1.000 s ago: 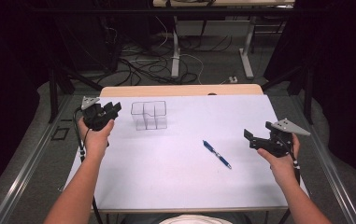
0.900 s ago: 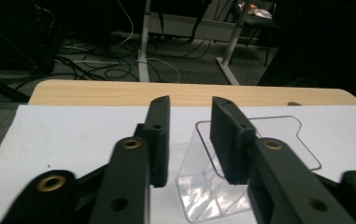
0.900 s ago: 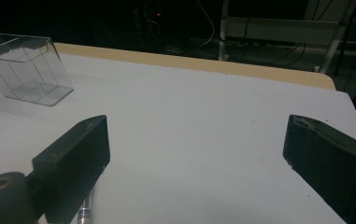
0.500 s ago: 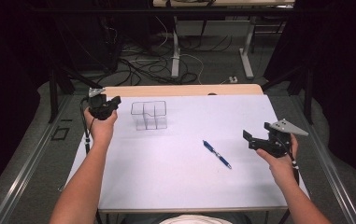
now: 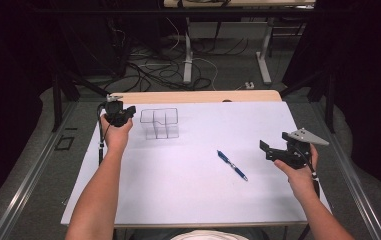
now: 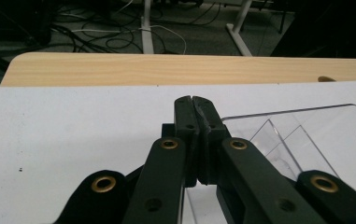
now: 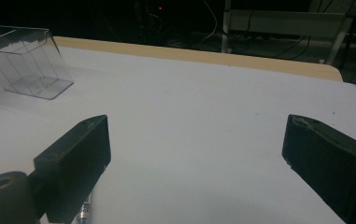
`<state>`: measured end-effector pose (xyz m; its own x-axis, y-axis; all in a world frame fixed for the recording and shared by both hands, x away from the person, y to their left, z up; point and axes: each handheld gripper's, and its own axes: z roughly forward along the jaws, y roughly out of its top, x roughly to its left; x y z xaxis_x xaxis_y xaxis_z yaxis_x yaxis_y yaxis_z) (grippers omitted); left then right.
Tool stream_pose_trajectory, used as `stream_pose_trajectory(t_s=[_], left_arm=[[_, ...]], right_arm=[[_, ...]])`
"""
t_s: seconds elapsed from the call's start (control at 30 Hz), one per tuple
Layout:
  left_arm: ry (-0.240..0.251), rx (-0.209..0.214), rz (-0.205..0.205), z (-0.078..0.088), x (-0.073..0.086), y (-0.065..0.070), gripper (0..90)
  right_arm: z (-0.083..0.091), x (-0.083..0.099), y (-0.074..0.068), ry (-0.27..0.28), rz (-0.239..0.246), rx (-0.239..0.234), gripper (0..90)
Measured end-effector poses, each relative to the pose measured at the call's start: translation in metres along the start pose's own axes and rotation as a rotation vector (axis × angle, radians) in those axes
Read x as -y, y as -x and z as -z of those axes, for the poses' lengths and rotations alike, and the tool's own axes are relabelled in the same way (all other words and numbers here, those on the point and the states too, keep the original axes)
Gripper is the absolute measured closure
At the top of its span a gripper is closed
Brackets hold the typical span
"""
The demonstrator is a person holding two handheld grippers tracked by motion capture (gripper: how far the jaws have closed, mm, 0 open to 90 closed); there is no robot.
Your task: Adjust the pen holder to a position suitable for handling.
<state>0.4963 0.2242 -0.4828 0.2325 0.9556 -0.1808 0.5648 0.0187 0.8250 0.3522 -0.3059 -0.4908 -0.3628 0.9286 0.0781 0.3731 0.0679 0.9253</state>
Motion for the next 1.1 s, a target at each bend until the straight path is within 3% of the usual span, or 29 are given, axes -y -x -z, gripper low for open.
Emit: stream_pose_trajectory(t_s=[0.23,0.53,1.1], left_arm=[[-0.032,-0.007,0.008,-0.012,0.004,-0.001,90.0],[-0.063,0.016,0.005,-0.022,0.008,0.004,90.0],[-0.054,0.033,0.014,-0.021,0.008,0.006,90.0]], right_arm=[[-0.002,0.002,0.000,-0.008,-0.004,-0.002,8.3],[-0.002,0.003,0.001,-0.011,-0.004,-0.005,8.3],[-0.003,0.004,0.001,-0.011,-0.009,-0.015,9.0]])
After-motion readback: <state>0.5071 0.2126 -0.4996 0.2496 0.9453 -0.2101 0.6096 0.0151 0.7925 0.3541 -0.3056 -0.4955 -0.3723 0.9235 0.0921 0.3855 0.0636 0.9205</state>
